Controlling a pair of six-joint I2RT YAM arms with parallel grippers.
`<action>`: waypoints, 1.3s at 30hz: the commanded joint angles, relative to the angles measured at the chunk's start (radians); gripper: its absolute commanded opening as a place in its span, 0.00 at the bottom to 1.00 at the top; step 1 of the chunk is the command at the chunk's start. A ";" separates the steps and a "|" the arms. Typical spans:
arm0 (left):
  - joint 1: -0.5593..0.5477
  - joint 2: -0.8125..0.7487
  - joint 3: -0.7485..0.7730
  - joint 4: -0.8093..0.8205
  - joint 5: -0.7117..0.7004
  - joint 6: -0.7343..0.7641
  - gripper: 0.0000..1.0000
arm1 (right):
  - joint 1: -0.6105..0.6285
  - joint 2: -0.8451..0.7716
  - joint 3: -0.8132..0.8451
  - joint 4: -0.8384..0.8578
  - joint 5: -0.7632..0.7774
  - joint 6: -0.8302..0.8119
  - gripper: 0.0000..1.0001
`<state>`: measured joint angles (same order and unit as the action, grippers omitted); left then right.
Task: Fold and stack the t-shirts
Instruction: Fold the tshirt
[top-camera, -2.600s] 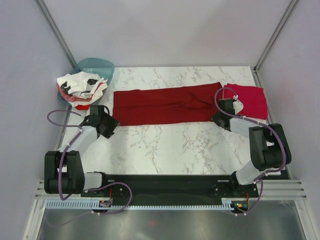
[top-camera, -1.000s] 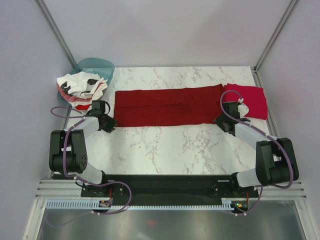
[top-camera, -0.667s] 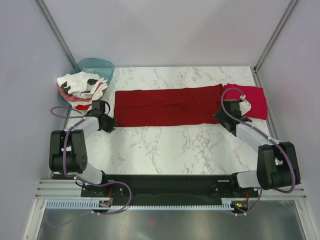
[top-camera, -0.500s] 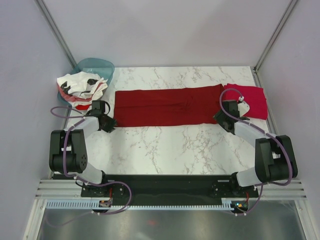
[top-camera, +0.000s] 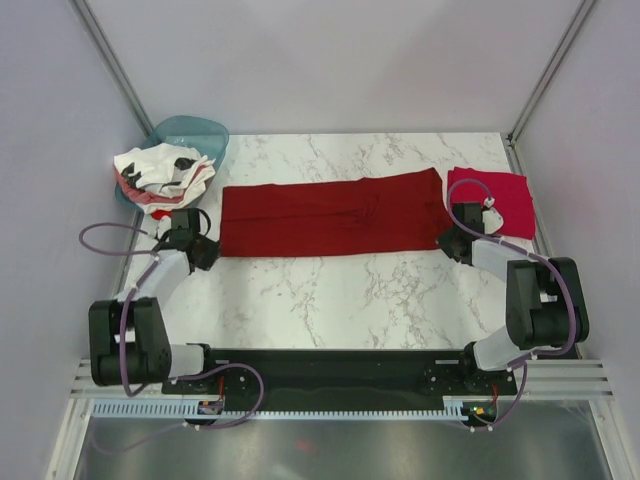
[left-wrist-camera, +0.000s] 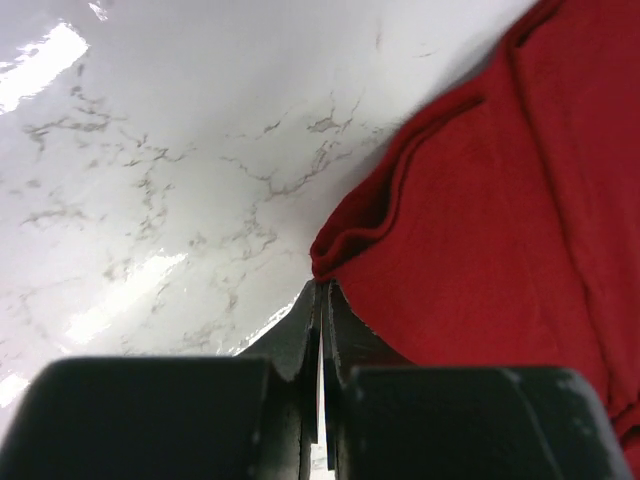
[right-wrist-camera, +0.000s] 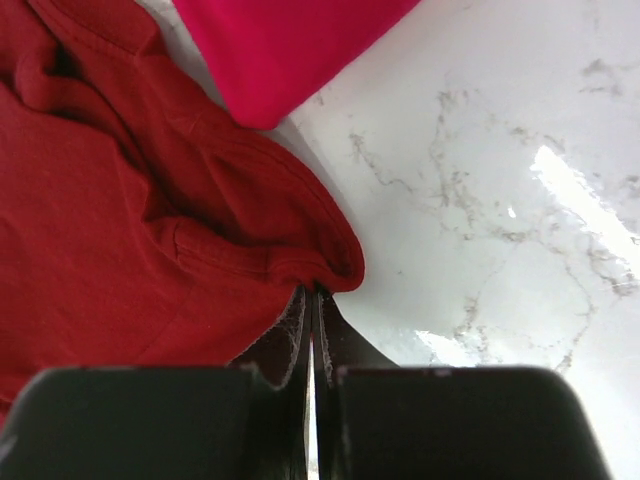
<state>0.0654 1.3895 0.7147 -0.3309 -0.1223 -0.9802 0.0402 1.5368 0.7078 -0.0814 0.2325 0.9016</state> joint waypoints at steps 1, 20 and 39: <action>0.011 -0.141 -0.041 -0.020 -0.122 -0.029 0.02 | -0.006 0.005 -0.013 0.057 -0.036 -0.003 0.01; -0.174 -0.561 -0.320 -0.105 0.059 0.032 0.02 | 0.099 0.591 0.645 -0.058 -0.174 -0.039 0.00; -1.182 -0.310 -0.248 -0.051 -0.261 -0.488 0.02 | 0.208 0.991 1.263 -0.221 -0.309 -0.148 0.00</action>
<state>-1.0206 1.0172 0.4023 -0.4126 -0.2535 -1.2930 0.2333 2.4626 1.9465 -0.2005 -0.0265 0.7845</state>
